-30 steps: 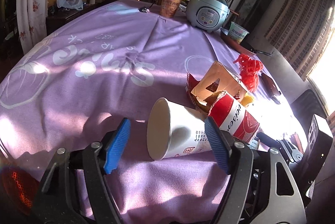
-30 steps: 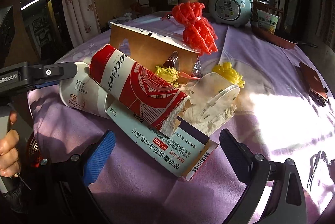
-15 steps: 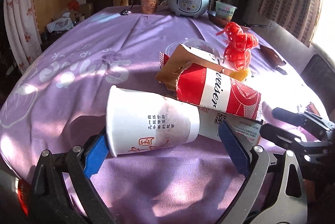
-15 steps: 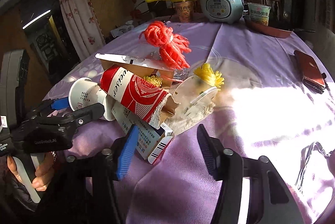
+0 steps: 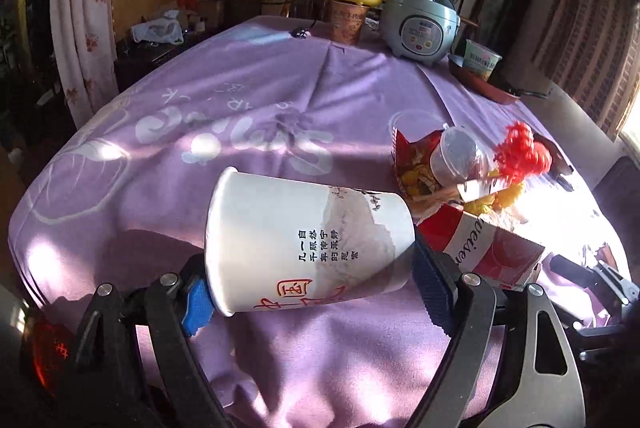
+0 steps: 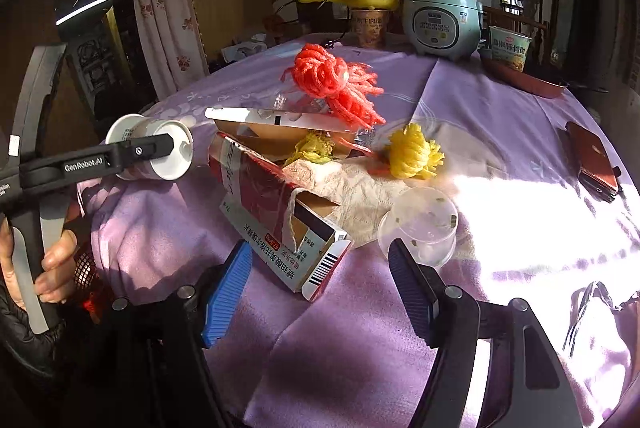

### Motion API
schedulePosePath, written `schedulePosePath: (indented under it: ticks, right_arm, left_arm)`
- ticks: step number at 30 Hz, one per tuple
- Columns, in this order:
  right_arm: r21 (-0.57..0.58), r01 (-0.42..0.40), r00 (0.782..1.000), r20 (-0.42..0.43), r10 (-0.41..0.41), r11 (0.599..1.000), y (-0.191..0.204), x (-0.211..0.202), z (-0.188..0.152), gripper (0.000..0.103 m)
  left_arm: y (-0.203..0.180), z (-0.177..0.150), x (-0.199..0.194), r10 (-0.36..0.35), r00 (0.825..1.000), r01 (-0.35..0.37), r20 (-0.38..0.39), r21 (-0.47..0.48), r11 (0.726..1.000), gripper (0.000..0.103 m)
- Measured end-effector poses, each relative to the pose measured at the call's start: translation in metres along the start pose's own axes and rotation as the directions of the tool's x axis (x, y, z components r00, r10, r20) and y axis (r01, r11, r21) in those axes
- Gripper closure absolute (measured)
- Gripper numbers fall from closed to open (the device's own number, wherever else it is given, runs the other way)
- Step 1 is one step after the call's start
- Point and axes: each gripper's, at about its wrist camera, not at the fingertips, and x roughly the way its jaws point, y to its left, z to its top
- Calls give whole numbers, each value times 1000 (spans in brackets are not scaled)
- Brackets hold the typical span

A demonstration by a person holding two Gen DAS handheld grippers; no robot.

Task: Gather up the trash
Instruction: 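Lower the left gripper onto the white paper cup and close it, then grasp the white medicine box with the right gripper while the left holds the cup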

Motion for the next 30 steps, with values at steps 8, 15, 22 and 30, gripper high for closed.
schedulePosePath:
  ticks: [8,15,22,30]
  right_arm:
    - [-138,111,992,-50,-119,984,29,29,1,11]
    - [-24,3,1000,0,-3,1000,15,13,14,82]
    - [7,-37,996,84,36,999,12,-21,19,86]
    - [-11,-92,992,88,93,996,16,-42,22,84]
  left_arm:
    - [15,-6,-16,-11,1000,12,27,-35,999,23]
    - [21,-11,-23,-7,999,9,38,-42,999,23]
    - [29,-14,-41,5,997,0,74,-61,998,23]
    - [46,-16,-52,8,996,1,86,-104,995,23]
